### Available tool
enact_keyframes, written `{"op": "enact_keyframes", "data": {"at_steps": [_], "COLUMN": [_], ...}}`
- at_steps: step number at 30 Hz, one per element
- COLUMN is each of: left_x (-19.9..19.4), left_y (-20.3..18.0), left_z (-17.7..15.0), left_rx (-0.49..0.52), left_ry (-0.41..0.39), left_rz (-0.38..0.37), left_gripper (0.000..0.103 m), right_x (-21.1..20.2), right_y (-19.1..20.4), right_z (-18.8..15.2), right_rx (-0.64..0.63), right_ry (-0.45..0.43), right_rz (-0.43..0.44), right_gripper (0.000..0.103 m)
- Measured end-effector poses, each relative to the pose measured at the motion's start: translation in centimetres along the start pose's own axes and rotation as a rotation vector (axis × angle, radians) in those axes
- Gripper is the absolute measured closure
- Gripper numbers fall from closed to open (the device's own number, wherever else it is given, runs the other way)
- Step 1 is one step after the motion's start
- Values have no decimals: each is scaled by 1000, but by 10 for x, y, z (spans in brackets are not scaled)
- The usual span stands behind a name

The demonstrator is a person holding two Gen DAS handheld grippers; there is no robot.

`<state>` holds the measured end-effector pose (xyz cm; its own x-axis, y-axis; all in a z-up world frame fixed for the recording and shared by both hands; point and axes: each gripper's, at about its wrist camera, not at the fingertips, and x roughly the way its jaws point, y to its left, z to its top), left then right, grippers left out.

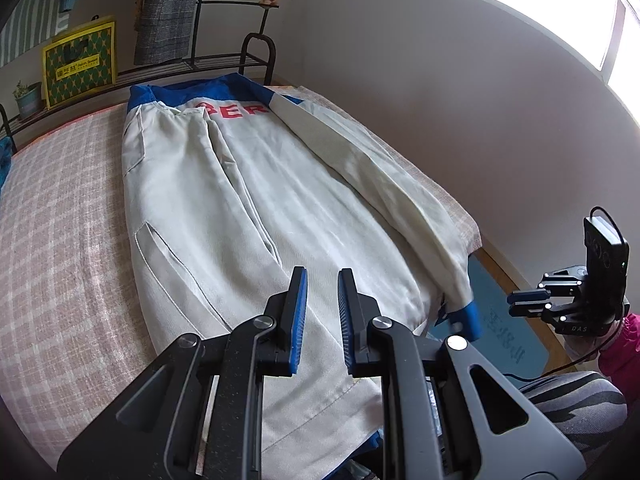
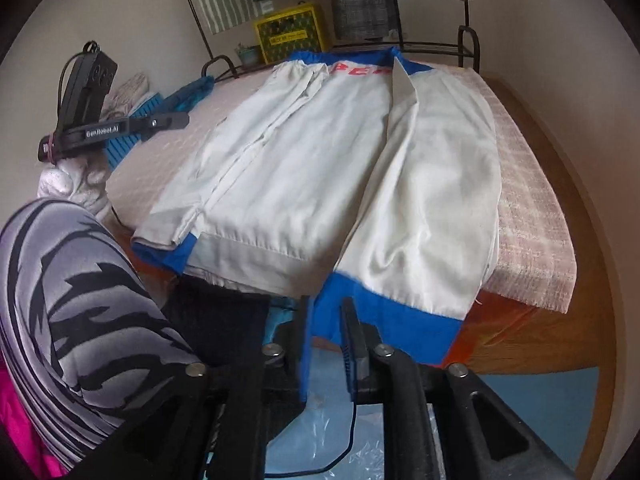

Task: Fold large clothes

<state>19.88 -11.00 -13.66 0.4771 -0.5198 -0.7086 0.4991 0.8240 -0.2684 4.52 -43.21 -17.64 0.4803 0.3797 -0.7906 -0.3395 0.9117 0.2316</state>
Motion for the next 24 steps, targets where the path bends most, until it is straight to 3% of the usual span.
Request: {"op": "enact_keyframes", "data": {"at_steps": [3, 5, 11, 14, 19, 24], "left_x": [-4, -6, -16, -21, -31, -34], "left_y": [2, 4, 10, 13, 25, 36], "left_z": [0, 1, 3, 1, -1, -4], "left_rx": [7, 5, -12, -10, -21, -32], "left_ry": [1, 0, -25, -29, -35, -36], "left_rz": [5, 13, 18, 26, 42, 55], "left_gripper": [89, 89, 89, 89, 89, 89], "right_x": [-14, -11, 52, 100, 164, 208], "right_y": [-8, -15, -54, -76, -90, -41], "right_z": [18, 40, 121, 156, 187, 195], "right_rx": [37, 70, 251, 351, 467, 261], "right_ry": [-93, -136, -201, -196, -162, -27], "right_rz": [70, 37, -6, -28, 24, 43], "right_gripper": [78, 76, 79, 82, 84, 84]}}
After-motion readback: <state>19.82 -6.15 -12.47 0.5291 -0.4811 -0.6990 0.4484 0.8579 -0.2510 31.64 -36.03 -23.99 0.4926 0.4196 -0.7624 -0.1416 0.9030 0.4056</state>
